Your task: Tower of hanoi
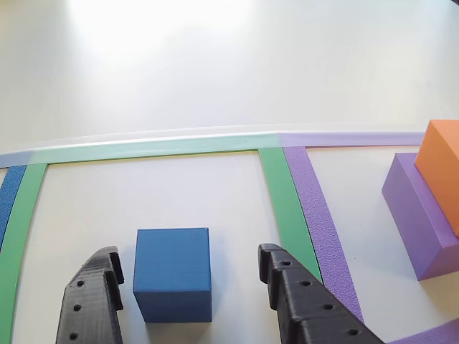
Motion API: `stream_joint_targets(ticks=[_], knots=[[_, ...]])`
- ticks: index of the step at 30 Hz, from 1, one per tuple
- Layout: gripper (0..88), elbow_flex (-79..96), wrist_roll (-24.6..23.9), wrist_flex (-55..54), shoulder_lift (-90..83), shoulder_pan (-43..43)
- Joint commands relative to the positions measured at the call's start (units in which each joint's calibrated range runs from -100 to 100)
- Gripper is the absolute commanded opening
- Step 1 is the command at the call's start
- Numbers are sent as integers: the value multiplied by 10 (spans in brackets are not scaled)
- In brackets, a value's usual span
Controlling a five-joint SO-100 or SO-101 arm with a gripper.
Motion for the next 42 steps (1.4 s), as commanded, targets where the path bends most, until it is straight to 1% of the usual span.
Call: stream_joint_targets(ticks=[1,8,23,36,42], knots=[[175,-7,4,0,-4,-6],[149,-6,4,0,-5,-7],[64,-16,4,3,-4,-10],[53,-20,4,6,0,-10],[32,-20,4,9,0,-10]])
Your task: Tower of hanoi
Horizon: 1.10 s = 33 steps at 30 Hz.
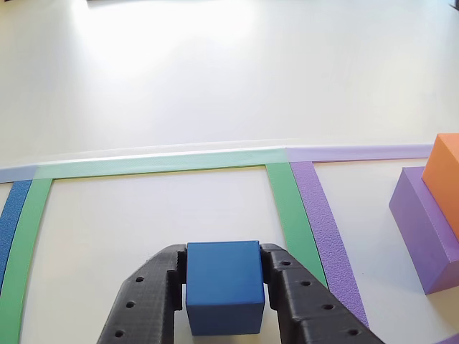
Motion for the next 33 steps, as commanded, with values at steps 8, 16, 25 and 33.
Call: stream_joint_targets(ticks=[8,16,25,33], knots=[[27,-5,8,12,-6,-5],[25,10,8,19,-30,-21],[23,67,8,76,-140,-57],[19,72,8,224,-286,-64]])
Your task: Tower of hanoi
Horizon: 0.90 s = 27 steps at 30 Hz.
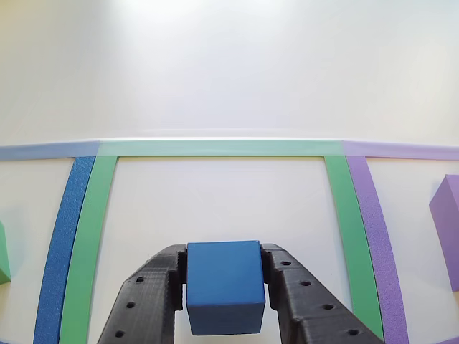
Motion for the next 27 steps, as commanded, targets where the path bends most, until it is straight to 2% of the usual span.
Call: stream_joint_targets(ticks=[1,6,11,19,22,27], knots=[[19,-9,0,60,-88,-7],[18,-52,0,188,-173,-9],[16,-177,0,453,-289,-18],[18,-532,0,1027,-397,-63],[18,-610,0,1153,-425,-88],[18,-671,0,1281,-476,-143]])
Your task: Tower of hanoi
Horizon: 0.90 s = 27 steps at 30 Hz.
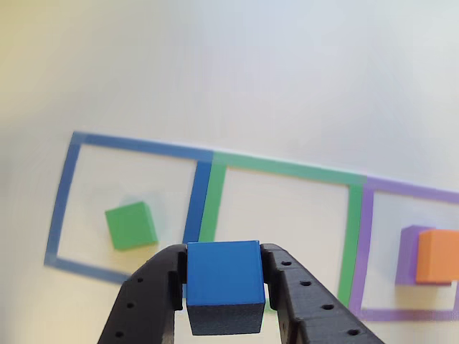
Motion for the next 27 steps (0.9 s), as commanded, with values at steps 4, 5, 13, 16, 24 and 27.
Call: stream_joint_targets(ticks=[4,5,13,16,24,27], knots=[[17,-80,-2,137,-84,-89],[17,-81,-6,145,-90,-100],[19,-82,0,194,-108,-171],[19,-68,0,189,-109,-190],[18,84,0,47,-140,-210],[19,174,0,-63,-142,-197]])
